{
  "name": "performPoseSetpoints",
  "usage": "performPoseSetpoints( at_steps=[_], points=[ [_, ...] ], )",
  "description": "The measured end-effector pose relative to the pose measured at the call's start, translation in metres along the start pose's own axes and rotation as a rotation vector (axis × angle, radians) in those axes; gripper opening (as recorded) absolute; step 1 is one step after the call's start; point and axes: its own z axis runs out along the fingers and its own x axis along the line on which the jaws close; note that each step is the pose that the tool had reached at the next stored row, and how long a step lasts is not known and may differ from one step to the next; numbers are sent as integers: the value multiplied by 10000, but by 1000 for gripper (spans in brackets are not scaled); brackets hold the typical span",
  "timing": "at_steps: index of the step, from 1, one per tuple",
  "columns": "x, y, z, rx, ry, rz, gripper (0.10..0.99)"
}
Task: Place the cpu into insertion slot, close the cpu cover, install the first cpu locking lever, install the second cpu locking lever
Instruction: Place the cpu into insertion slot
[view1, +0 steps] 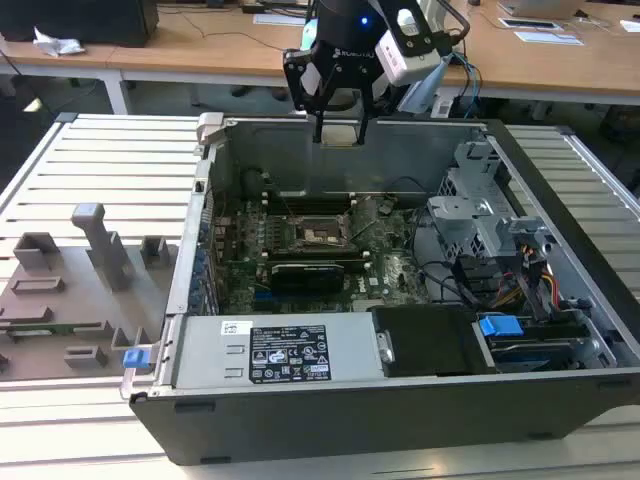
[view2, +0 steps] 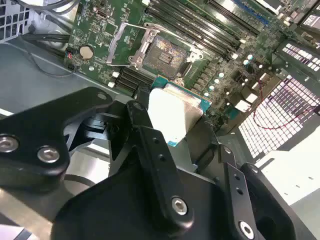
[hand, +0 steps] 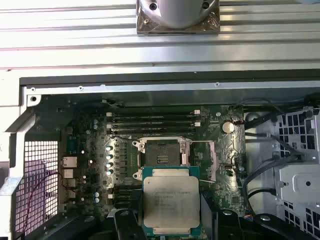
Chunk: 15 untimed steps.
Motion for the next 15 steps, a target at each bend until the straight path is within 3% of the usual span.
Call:
performPoseSetpoints(
  at_steps=[15],
  points=[
    [-2, -11, 125, 5, 0, 0, 541]
  ],
)
